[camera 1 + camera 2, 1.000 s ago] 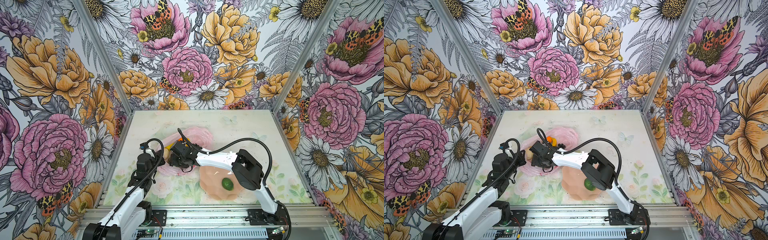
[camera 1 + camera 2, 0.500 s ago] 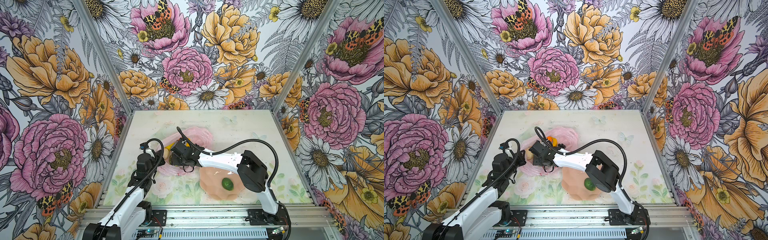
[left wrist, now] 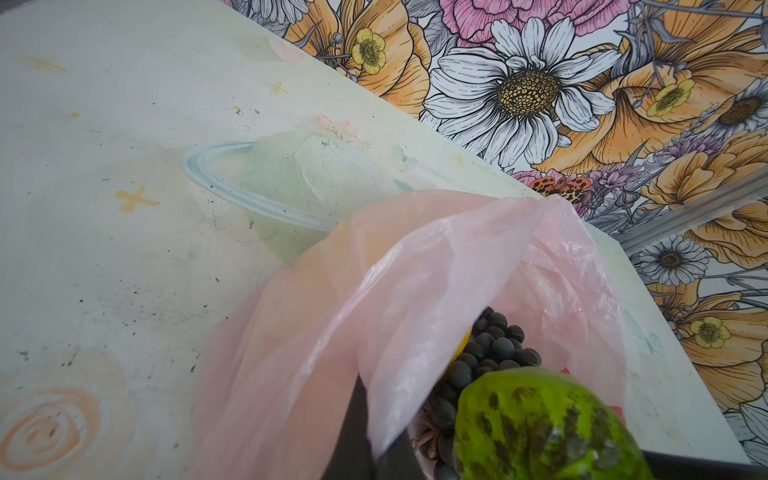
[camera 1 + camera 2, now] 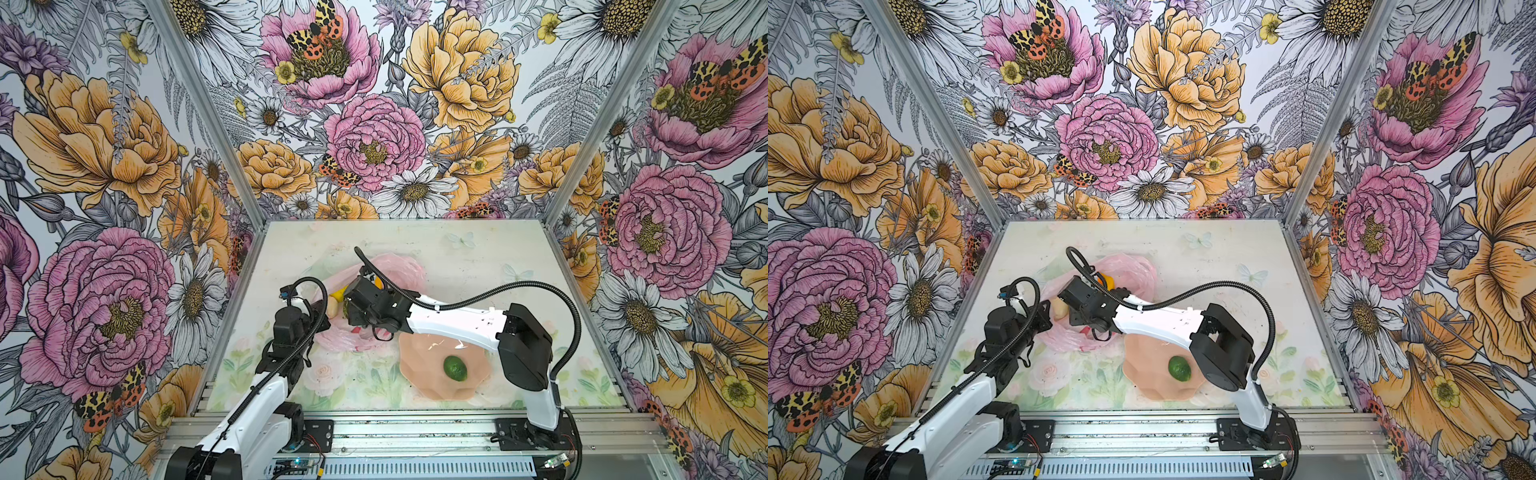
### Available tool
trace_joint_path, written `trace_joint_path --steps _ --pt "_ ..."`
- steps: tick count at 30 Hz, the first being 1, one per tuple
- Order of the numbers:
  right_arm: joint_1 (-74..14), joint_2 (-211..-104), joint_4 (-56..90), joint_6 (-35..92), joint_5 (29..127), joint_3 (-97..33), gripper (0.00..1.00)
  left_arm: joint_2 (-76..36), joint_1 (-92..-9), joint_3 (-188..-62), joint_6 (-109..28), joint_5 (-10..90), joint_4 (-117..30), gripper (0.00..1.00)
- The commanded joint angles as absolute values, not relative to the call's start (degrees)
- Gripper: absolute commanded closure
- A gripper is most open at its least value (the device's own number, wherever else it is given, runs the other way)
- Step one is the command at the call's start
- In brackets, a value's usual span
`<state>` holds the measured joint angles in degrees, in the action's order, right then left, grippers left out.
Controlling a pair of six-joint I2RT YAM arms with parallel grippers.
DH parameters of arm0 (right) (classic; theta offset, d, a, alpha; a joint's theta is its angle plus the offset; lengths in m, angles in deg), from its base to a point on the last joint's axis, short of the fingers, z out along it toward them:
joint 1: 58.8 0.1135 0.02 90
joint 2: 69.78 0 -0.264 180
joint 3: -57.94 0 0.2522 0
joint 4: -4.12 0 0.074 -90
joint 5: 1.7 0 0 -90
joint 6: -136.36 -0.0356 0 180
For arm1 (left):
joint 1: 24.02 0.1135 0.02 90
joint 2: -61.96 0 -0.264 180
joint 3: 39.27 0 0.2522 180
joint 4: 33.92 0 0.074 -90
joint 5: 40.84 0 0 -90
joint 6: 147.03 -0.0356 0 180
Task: Take the fake fruits out of the plastic bag
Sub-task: 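Lift the lime-green fruit and carry it over the peach bowl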
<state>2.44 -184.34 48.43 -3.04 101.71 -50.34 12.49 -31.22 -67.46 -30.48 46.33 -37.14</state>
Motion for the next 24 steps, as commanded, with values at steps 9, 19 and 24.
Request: trace_joint_path --steps 9,19,24 --pt "2.8 -173.1 60.3 8.1 113.2 -47.9 0.52 13.4 -30.7 -66.6 -31.5 47.1 -36.2 1.00" --pt "1.5 -163.3 71.6 7.5 120.2 -38.9 0.53 13.3 -30.7 -66.7 -31.5 47.2 -36.2 1.00" --pt "1.1 -161.0 76.8 5.4 121.6 -35.4 0.53 12.9 -30.7 -66.7 -31.5 47.1 -36.1 1.00"
